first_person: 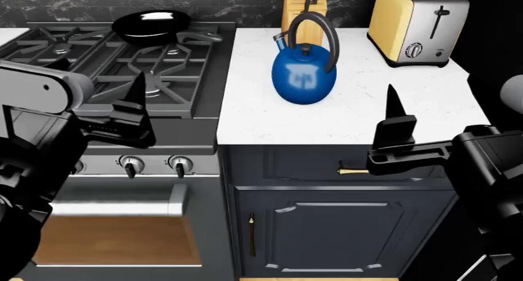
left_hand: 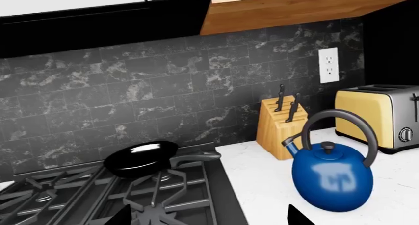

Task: Pick the kettle from the counter and place it on a stove burner. Then turn the burner on.

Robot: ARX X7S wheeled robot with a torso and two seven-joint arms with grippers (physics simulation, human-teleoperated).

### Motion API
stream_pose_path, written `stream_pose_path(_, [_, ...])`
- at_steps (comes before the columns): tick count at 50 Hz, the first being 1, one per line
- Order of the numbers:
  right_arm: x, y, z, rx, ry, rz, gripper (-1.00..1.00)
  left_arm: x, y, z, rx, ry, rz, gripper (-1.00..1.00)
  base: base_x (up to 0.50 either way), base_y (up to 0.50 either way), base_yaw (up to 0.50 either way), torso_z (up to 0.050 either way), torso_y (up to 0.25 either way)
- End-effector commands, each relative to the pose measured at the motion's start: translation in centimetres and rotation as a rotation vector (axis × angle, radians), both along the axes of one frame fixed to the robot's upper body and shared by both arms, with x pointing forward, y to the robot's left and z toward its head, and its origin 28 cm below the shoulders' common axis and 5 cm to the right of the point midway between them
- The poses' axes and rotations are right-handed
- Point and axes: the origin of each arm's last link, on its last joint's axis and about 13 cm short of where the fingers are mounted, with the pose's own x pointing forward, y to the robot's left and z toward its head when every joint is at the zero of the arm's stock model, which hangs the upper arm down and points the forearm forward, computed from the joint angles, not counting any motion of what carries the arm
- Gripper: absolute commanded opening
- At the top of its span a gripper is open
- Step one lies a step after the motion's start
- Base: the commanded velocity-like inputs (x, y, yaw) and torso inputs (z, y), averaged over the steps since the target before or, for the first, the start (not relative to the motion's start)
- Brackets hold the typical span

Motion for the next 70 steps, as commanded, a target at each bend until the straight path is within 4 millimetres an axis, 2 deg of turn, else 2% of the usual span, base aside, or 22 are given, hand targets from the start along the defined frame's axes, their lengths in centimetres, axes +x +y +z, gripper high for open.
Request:
stream_pose_path(1, [-0.03,-0.16,0.09,-0.005,-0.001,0.0,1.0,-0.01,0.1,0.17,0.002,-0.004,0.005,1.0,0.0,0.0,0.0,0.0,0.0])
stream_pose_path(26, [0.28,-0.09,0.21,-0.016,0.002,0.01,1.0,0.33,0.0,0.23,0.011,-0.001,0.001,1.0,0.03,0.0,0.0,0.0,0.0])
stream_pose_path(70, [0.46,-0.21,0.07,-0.025,0.01,0.012,1.0,0.53,-0.22,0.57,0.023,0.001,-0.003,1.0,0.17,0.0,0.0,0.0,0.0])
